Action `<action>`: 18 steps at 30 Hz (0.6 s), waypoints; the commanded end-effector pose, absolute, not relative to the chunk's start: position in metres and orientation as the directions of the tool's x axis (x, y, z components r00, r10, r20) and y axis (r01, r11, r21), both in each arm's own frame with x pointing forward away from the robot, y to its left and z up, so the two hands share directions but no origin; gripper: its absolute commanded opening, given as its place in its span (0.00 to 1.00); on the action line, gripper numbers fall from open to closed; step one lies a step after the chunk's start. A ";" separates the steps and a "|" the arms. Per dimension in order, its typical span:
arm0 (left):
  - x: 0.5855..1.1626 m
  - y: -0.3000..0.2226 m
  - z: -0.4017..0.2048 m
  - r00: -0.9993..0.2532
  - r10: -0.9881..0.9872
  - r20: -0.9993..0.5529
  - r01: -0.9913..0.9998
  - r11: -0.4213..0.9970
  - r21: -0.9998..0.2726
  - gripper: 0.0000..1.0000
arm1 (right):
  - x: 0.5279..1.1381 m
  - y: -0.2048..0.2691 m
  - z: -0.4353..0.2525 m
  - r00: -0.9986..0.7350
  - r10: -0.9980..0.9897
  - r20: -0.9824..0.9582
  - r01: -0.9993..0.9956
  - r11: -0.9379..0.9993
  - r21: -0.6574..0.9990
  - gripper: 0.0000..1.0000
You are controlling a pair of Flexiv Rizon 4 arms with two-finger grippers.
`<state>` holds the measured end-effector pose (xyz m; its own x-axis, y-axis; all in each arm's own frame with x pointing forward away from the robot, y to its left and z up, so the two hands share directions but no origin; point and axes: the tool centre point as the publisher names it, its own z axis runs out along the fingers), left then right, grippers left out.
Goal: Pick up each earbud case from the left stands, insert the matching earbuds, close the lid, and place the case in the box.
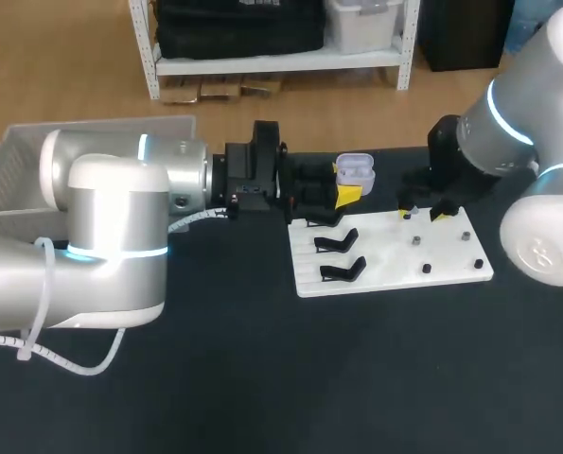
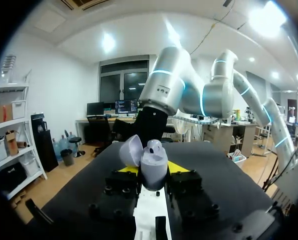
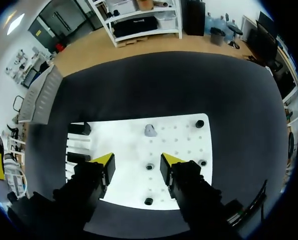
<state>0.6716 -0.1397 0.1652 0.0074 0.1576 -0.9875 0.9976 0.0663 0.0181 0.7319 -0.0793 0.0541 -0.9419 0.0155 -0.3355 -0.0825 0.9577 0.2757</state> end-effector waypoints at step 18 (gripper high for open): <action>0.670 -0.140 0.165 0.008 0.157 -0.988 0.997 0.072 0.019 0.00 | 0.759 -0.082 0.041 -0.969 0.045 -0.245 -0.030 0.955 0.296 0.49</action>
